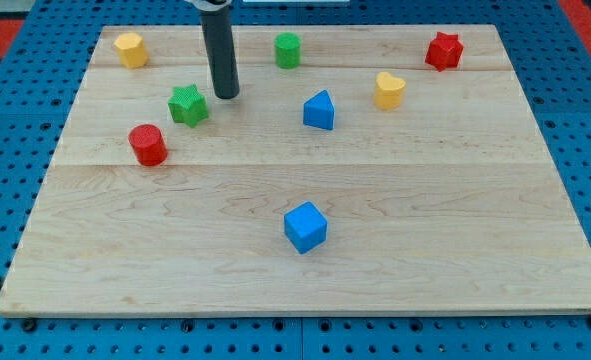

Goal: Push green star above red circle

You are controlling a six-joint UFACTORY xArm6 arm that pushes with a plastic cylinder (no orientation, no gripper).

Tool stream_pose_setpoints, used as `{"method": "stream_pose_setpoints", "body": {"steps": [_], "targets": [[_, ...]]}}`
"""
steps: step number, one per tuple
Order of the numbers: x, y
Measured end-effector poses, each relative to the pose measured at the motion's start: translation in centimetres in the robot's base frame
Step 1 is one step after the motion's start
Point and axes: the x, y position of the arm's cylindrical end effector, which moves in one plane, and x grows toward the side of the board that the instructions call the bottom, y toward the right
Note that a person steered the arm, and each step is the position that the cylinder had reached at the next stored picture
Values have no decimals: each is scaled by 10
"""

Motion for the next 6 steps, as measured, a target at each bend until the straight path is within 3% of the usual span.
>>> {"method": "stream_pose_setpoints", "body": {"steps": [2,4,6], "targets": [[18,-64],[31,-5],[59,-52]]}}
